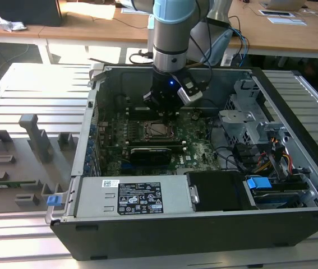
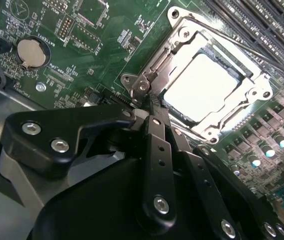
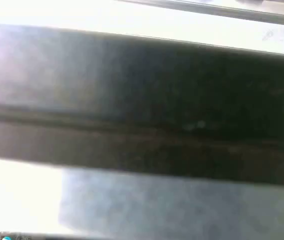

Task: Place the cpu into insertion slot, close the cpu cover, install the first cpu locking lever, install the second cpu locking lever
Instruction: 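Install the first cpu locking lever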

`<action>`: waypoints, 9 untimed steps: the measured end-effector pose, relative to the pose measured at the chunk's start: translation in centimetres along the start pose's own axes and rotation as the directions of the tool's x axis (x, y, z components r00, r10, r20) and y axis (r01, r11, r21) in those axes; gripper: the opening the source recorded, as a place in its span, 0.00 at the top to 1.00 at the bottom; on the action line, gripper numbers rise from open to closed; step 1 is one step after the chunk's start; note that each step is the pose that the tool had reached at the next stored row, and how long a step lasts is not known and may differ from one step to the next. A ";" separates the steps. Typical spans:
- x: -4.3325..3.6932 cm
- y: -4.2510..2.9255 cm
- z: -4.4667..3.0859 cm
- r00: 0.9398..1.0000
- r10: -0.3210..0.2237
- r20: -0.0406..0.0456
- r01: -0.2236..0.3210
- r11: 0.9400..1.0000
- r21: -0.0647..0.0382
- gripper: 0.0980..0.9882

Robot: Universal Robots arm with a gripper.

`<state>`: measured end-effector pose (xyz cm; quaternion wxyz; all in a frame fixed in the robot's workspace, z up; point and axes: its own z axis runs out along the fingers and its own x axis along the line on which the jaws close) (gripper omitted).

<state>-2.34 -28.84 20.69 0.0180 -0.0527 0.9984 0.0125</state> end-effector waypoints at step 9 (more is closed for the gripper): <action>0.73 0.11 -1.14 1.000 0.000 0.008 0.000 1.000 -0.001 0.99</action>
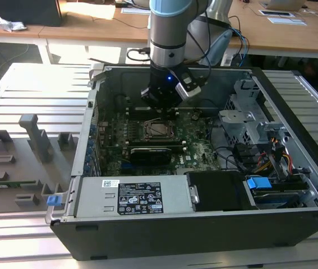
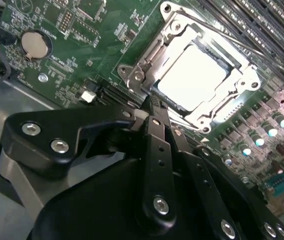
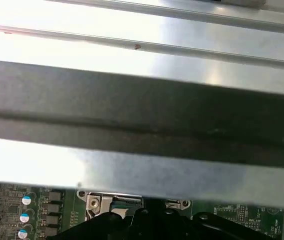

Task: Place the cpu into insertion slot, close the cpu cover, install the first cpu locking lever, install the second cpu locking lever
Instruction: 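Install the first cpu locking lever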

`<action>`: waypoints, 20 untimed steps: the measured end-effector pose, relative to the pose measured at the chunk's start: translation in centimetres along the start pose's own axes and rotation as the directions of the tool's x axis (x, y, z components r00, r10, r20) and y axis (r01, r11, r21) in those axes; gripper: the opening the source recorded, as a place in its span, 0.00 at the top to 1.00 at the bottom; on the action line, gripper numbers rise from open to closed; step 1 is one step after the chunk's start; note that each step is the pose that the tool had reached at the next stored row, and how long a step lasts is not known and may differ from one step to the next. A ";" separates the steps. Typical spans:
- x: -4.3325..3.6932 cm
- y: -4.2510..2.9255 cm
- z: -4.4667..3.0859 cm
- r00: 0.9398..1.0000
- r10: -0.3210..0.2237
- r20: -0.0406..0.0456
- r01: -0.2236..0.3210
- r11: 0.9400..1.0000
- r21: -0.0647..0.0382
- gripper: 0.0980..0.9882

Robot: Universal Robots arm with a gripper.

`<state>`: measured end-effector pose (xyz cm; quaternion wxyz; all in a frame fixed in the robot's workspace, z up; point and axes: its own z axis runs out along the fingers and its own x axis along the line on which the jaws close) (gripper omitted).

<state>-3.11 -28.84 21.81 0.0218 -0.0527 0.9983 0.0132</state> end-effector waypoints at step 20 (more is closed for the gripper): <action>1.60 -0.52 0.34 1.000 0.004 0.009 -0.003 0.996 -0.084 0.99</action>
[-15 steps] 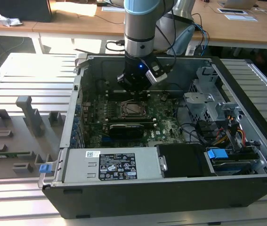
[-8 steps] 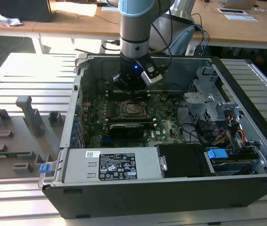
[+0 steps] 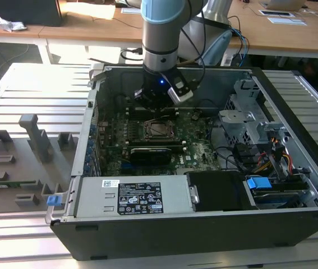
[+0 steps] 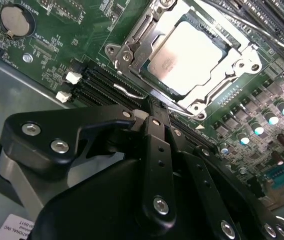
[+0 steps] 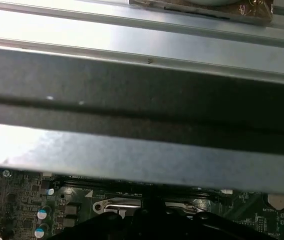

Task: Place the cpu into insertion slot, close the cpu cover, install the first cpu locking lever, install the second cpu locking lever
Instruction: 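Install the first cpu locking lever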

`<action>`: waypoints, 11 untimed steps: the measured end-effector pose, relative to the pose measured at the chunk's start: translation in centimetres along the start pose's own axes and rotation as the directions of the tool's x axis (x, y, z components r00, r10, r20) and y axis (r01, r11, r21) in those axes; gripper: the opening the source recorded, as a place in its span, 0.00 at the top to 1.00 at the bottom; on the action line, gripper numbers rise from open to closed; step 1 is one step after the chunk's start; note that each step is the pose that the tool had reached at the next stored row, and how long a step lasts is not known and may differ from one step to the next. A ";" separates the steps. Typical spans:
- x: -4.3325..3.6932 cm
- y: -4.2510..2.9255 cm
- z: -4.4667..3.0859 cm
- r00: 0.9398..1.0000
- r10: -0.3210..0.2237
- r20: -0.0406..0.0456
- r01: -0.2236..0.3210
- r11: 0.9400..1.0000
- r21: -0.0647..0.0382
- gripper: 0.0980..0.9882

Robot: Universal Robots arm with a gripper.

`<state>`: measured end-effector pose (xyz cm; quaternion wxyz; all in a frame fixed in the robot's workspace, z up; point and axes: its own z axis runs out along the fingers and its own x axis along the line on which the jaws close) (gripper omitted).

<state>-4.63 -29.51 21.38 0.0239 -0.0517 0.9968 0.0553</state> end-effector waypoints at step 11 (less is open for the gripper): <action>-0.13 -0.52 -0.04 1.000 0.003 0.006 -0.002 0.998 -0.057 0.99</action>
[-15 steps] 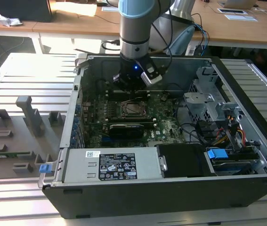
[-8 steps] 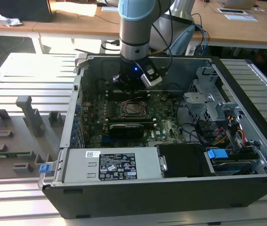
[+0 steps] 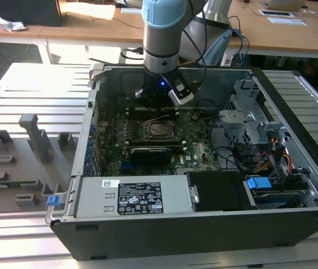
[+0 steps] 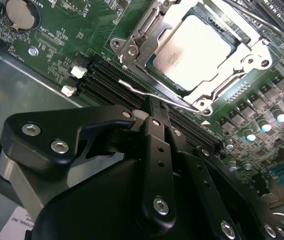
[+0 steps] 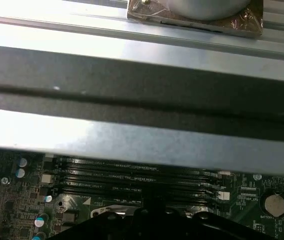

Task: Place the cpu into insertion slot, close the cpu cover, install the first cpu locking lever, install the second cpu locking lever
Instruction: 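Install the first cpu locking lever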

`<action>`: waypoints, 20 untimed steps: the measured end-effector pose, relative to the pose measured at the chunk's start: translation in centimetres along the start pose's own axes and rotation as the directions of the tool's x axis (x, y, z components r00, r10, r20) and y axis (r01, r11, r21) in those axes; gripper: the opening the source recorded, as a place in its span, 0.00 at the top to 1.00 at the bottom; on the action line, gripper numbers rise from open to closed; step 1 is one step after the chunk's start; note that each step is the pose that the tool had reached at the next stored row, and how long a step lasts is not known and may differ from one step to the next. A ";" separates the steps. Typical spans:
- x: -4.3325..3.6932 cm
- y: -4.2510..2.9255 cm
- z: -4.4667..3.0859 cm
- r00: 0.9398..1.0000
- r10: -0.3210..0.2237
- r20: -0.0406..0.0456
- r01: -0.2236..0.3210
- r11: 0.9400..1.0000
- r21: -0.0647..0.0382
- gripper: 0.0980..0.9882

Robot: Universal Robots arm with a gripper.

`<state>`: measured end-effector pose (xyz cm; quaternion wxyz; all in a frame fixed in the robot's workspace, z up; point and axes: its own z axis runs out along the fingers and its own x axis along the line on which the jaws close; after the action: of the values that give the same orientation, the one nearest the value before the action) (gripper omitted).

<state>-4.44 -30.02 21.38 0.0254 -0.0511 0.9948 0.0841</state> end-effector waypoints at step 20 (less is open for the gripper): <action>-1.78 -0.72 0.00 1.000 0.001 0.000 -0.001 1.000 -0.020 0.99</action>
<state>-2.60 -30.55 21.37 0.0248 -0.0507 0.9940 0.0941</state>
